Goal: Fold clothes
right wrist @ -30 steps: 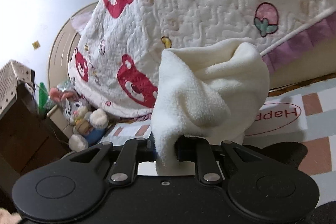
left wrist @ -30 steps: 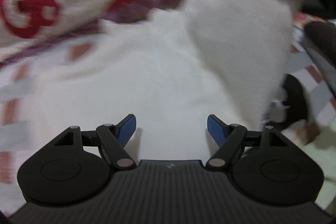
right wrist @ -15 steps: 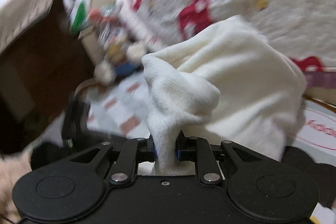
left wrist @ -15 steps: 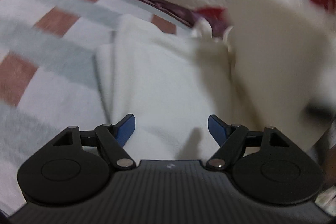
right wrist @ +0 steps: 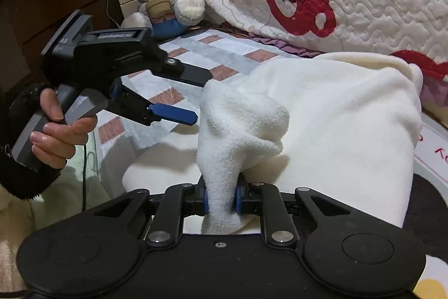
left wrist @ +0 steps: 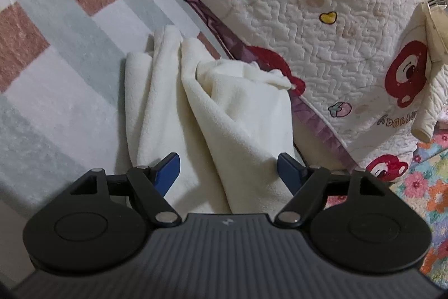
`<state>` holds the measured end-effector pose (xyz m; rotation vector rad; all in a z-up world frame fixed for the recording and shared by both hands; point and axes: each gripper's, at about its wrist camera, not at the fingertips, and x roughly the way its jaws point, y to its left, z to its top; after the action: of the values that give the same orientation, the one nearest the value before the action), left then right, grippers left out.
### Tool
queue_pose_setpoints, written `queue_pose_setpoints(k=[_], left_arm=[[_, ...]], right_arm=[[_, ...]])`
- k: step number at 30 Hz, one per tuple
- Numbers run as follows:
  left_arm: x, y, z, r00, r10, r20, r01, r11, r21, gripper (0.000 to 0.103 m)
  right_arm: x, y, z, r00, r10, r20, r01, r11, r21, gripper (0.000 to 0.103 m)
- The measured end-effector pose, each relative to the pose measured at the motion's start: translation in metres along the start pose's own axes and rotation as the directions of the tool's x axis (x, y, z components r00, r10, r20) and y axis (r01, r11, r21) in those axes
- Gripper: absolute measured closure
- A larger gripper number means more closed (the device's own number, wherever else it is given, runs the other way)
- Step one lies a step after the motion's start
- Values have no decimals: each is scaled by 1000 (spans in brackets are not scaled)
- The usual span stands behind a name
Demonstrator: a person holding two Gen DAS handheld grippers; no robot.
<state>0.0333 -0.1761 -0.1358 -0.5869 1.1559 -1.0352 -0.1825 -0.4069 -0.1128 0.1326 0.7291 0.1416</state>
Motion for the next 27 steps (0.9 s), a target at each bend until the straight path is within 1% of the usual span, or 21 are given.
queue_pose_setpoints(k=[1,2,4,5,6,9,12,15,16,17,18,19,20,23,25,27], left_arm=[[1,1,0,1000,-22,-3,22,1000,-18,27],[1,5,-1,998,-66,-2,66,996,-57,25],[1,10,-1,989,-148,3,147,981,-129,25],[2,9,-1,986,-166,2,165,976,-139,25],[4,5,-1,987,-163,-3,161,979,-125,25],[15,-9,-2,996,-83,-18,82,996,-33,25],[32,-17,-3,1000,11,-24,-10,999,44,25],[50,-13,5,995,99,-24,-97,994,46,25],[54,-12,8,993,116,-23,-115,992,43,28],[55,-13,9,994,103,-17,-103,994,40,43],[55,-17,11,997,75,-11,-74,995,61,63],[54,-23,13,998,57,-15,-55,994,93,88],[51,-30,15,998,55,-2,-55,990,127,88],[26,-49,23,997,29,70,-43,975,218,89],[15,-57,27,994,41,102,-68,959,275,89],[9,-62,29,990,62,130,-101,941,323,89]], right_arm=[[0,2,-1,1000,-9,2,9,1000,-12,82],[0,4,-2,1000,-15,4,15,1000,-23,82],[0,8,-3,1000,-25,7,25,999,-46,82],[0,10,-3,1000,-29,9,30,998,-57,81],[0,11,-4,999,-34,11,35,997,-68,81],[0,17,-4,999,-48,17,50,994,-102,81],[1,22,-5,998,-62,23,65,989,-135,81],[1,27,-6,997,-76,30,80,982,-169,81],[1,29,-7,996,-80,33,85,980,-180,81],[1,31,-7,996,-84,35,90,978,-191,82],[0,33,-5,995,-89,40,95,973,-208,82],[-1,36,-1,994,-94,48,102,968,-230,82],[-2,39,3,994,-98,56,109,962,-252,83],[-14,50,17,991,-79,111,108,954,-279,84],[-21,57,26,988,-64,144,104,951,-292,84],[-18,63,32,989,-46,139,86,952,-294,84]])
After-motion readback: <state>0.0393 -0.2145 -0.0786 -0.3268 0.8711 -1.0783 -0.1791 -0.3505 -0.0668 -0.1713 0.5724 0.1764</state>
